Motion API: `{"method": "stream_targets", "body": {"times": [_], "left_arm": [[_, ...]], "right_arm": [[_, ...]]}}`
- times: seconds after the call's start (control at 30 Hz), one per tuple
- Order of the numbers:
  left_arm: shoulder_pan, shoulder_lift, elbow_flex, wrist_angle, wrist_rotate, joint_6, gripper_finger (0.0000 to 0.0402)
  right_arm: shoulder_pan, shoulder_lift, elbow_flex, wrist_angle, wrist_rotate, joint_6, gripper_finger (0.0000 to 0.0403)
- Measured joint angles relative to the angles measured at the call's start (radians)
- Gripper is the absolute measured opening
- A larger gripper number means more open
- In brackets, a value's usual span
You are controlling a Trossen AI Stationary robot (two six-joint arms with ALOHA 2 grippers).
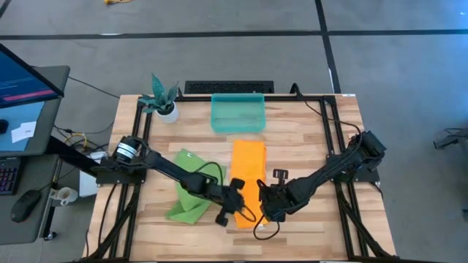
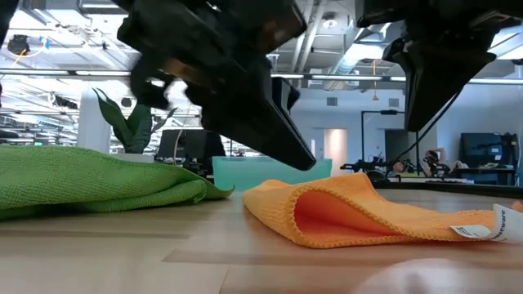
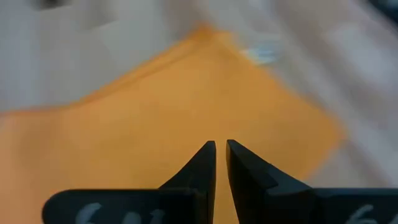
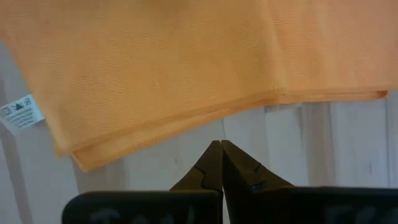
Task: Roll microfiber towels into tight, uniform cylinder then place into a basket
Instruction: Roll the orange microfiber cloth
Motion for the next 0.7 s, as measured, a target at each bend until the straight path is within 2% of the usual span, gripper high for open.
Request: {"method": "stream_targets", "body": {"times": [0.07, 0.13, 0.2, 0.37, 0.7], "left_arm": [[-0.005, 0.012, 0.009, 0.011, 0.058, 0.006, 0.0031], [-0.007, 0.013, 0.006, -0.005, 0.069, 0.005, 0.0031], [-0.004, 0.014, 0.006, -0.019, 0.066, 0.002, 0.0031], [-0.018, 0.016, 0.005, -0.111, 0.052, -0.126, 0.0031], [-0.091, 0.055, 0.009, -0.141, 0.019, -0.131, 0.0031]], "right_arm": [[0.0, 0.0, 0.0, -0.005, 0.002, 0.0, 0.0022], [0.0, 0.0, 0.0, -0.004, 0.002, 0.0, 0.0022], [0.0, 0.0, 0.0, -0.003, 0.001, 0.002, 0.0022], [0.0, 0.0, 0.0, -0.003, 0.001, 0.019, 0.0022], [0.0, 0.0, 0.0, 0.011, 0.0, 0.019, 0.0022]]}}
